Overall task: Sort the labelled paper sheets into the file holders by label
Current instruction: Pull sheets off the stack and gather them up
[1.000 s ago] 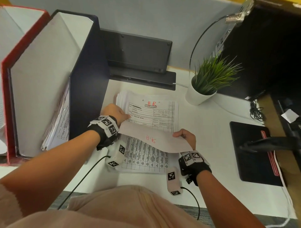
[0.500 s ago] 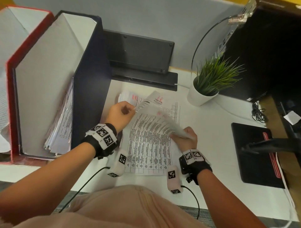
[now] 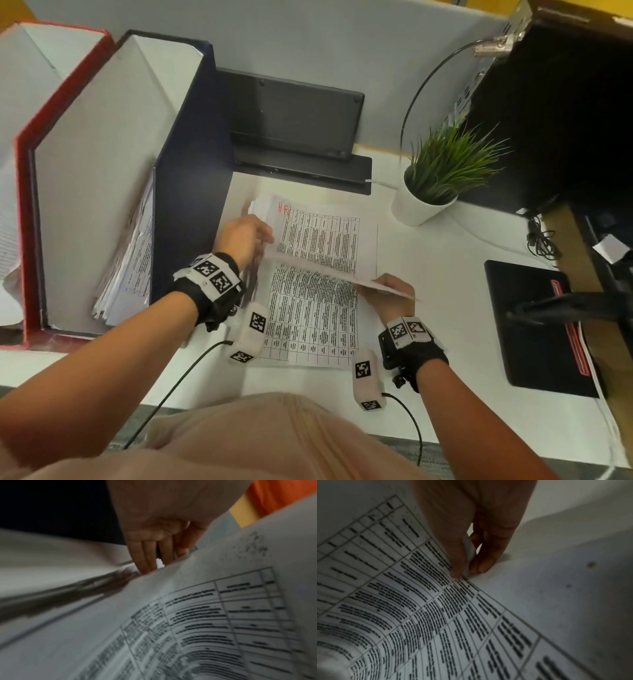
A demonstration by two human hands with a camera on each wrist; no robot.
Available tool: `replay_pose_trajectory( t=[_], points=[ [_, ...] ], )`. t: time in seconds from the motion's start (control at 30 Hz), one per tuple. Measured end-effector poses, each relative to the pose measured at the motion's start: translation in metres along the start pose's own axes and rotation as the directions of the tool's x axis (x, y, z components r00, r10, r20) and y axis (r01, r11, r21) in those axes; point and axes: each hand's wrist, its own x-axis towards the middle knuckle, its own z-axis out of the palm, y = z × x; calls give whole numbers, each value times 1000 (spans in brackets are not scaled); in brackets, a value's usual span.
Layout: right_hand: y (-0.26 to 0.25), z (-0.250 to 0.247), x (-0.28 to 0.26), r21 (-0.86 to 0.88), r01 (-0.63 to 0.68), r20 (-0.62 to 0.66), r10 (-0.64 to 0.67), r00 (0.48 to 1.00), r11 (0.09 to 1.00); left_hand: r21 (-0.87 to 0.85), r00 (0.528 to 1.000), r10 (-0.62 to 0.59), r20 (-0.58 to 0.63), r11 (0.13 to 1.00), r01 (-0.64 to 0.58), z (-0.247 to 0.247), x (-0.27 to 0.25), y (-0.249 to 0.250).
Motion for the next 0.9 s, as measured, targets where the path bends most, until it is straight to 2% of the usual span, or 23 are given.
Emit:
replay_pose_trajectory(
  t=[0.03,0.13,0.2,0.27,0.3,0.37,0.47,0.57,0.63,0.67,0.73,0.8,0.83,0.9],
  points=[
    [2,-5,-2,-95,76,-20,-78,997,993,141,998,-21,-52,990,28,-1,5,-2],
    [3,-11,-4,-30,26,-17,-26,1000,999,540,998,-55,-43,839,70,-2,14,-6],
    [2,-10,-3,-20,47,-9,-47,999,999,676,998,-59,-31,734,65,-1,14,-5],
    [1,-10,-4,-44,60,2,-60,998,997,736,999,-14,-32,677,33,2,12,-2],
    [2,-11,-6,-53,87,-7,-88,996,995,734,1000,6,-27,679,16,3,11,-2],
    [1,-12,-9,33,83,-12,-83,996,996,695,1000,24,-19,719,-4,6,10,-3],
    [-2,-13,-7,70,-21,65,16,998,997,657,999,40,-11,754,-22,7,8,-3],
    [0,-14,-5,146,-26,7,25,1000,989,726,997,65,31,685,-67,7,2,-3],
    [6,-12,-4,45,19,-27,-18,999,999,778,983,182,38,612,-144,6,-4,-5],
    [8,-12,-2,-55,69,-38,-71,997,996,761,961,274,29,617,-199,5,-7,-7],
    [10,-11,3,-264,141,-35,-155,987,954,641,895,445,19,682,-353,5,-14,-10],
    [11,-11,5,-397,131,-20,-152,988,908,490,863,503,40,743,-456,7,-16,-14],
    [12,-11,6,-391,99,-24,-117,993,915,404,877,479,41,794,-453,8,-16,-15],
    [12,-10,4,-284,77,-58,-97,994,956,208,929,370,33,906,-368,8,-15,-18]
  ],
)
